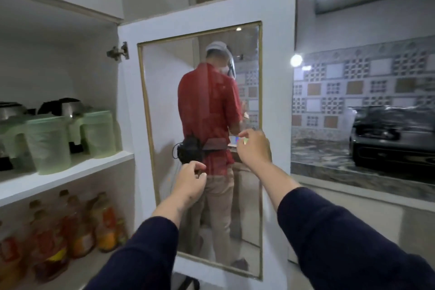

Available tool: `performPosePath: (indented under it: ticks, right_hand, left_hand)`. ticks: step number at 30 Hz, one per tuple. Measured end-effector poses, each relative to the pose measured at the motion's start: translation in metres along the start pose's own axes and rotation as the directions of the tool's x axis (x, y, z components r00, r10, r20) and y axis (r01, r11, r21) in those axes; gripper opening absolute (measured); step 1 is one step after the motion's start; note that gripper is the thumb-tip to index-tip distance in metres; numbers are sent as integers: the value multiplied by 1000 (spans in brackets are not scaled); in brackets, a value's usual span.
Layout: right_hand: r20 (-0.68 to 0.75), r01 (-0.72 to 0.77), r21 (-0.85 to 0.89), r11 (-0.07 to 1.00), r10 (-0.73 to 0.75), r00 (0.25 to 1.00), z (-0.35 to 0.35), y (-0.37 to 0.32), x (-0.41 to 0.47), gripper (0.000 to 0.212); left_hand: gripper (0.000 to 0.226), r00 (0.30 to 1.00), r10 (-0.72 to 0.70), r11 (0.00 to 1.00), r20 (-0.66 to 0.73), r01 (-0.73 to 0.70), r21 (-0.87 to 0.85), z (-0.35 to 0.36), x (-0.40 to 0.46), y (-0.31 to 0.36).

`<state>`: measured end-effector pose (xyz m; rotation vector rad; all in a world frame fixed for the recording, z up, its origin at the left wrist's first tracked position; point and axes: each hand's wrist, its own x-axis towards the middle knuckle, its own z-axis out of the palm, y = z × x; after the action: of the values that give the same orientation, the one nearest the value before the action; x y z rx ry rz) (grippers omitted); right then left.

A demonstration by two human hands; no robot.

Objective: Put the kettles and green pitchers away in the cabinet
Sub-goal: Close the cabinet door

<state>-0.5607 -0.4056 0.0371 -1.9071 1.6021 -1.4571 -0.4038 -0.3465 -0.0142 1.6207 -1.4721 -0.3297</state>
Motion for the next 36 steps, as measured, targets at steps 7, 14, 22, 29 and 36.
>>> performPosePath:
  ticks: [7, 14, 22, 29, 36]
  right_hand:
    - [-88, -103, -48, 994, 98, 991, -78, 63, 57, 48]
    - [177, -244, 272, 931, 201, 963, -65, 96, 86, 49]
    - [108, -67, 179, 982, 48, 993, -80, 87, 35, 43]
    - [70, 57, 88, 995, -63, 996, -85, 27, -62, 39]
    - [130, 247, 125, 961, -262, 956, -76, -52, -159, 39]
  left_hand:
    - [39, 998, 37, 987, 48, -29, -158, 102, 13, 84]
    - [58, 998, 5, 978, 63, 8, -209, 171, 4, 94]
    - [84, 994, -84, 986, 69, 93, -137, 178, -28, 96]
    - [108, 984, -176, 980, 39, 179, -93, 122, -98, 93]
    - [93, 981, -164, 982, -104, 152, -114, 19, -168, 63]
